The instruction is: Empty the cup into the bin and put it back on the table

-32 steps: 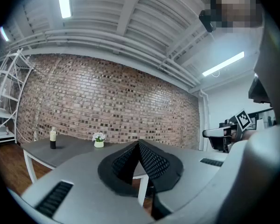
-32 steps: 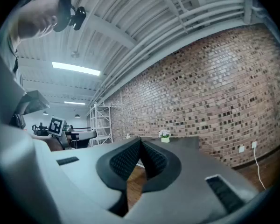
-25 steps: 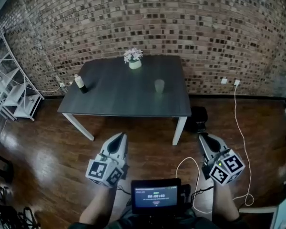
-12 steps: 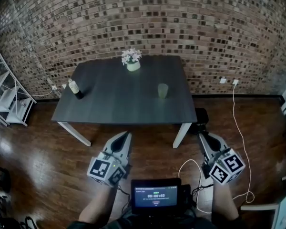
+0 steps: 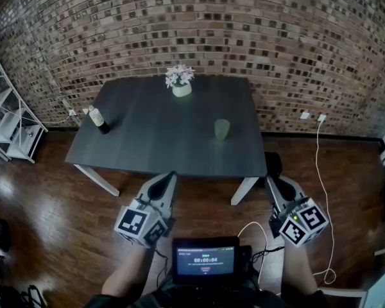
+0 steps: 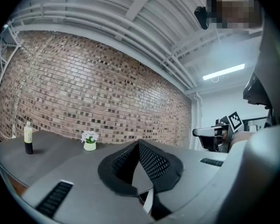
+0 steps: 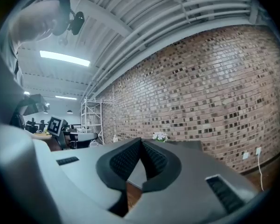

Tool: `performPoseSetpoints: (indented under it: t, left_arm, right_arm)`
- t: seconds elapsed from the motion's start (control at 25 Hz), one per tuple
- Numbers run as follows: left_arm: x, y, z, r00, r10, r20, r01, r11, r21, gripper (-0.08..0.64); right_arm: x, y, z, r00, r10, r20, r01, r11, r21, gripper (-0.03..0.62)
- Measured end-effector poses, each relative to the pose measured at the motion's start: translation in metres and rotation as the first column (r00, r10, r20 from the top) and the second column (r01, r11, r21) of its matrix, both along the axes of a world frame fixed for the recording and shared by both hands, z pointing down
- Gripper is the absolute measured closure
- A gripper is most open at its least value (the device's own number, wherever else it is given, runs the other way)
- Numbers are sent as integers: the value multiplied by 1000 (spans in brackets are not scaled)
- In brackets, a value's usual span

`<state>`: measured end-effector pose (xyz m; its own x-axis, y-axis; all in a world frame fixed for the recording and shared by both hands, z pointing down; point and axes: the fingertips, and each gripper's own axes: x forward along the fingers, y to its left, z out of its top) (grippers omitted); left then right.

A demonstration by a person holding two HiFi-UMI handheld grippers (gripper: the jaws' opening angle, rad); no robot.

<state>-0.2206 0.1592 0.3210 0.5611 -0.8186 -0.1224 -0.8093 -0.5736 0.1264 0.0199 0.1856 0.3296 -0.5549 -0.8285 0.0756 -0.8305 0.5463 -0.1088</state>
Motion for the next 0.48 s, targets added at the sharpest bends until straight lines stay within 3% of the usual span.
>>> performPoseSetpoints:
  t: [0.48]
  left_arm:
    - [44, -80, 3, 998, -59, 38, 60, 998, -23, 571]
  right_arm:
    - [48, -90, 3, 998, -63, 18, 64, 998, -10, 591]
